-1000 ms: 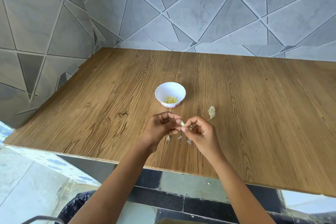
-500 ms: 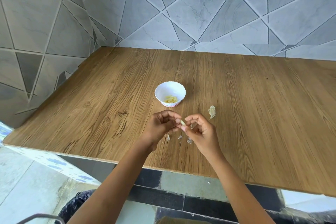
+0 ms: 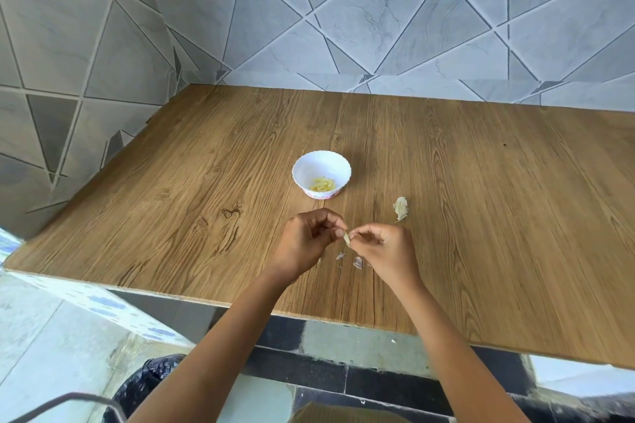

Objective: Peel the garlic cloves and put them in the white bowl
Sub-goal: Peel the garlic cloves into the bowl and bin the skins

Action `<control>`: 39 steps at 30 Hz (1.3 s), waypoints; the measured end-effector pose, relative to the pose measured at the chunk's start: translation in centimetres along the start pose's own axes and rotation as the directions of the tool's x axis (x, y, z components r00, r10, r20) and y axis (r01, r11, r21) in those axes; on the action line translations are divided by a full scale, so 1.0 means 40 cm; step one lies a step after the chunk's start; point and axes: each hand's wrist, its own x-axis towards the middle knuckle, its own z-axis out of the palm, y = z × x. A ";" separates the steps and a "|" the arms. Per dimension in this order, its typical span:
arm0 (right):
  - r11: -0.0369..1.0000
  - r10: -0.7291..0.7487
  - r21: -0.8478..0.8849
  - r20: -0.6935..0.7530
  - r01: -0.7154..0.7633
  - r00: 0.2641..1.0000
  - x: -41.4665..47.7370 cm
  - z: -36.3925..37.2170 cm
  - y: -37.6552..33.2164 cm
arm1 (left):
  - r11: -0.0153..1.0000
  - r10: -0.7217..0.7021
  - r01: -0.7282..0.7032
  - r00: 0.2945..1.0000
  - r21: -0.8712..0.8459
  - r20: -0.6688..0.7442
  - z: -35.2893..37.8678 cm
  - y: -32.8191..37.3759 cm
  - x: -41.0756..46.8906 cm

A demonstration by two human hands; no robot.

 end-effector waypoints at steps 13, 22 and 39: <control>0.959 0.120 0.239 0.141 -0.152 0.983 -0.004 -0.017 -0.035 | 0.967 -0.063 0.070 0.997 -0.245 0.039 -0.008 0.005 -0.006; 0.894 0.241 0.343 0.175 -0.289 0.955 -0.007 -0.022 -0.060 | 0.948 -0.085 0.100 0.994 -0.302 0.063 -0.007 0.004 -0.019; 0.954 0.175 0.207 0.203 -0.217 0.963 0.000 -0.023 -0.039 | 0.978 -0.119 0.125 0.992 -0.170 0.041 -0.003 0.014 -0.019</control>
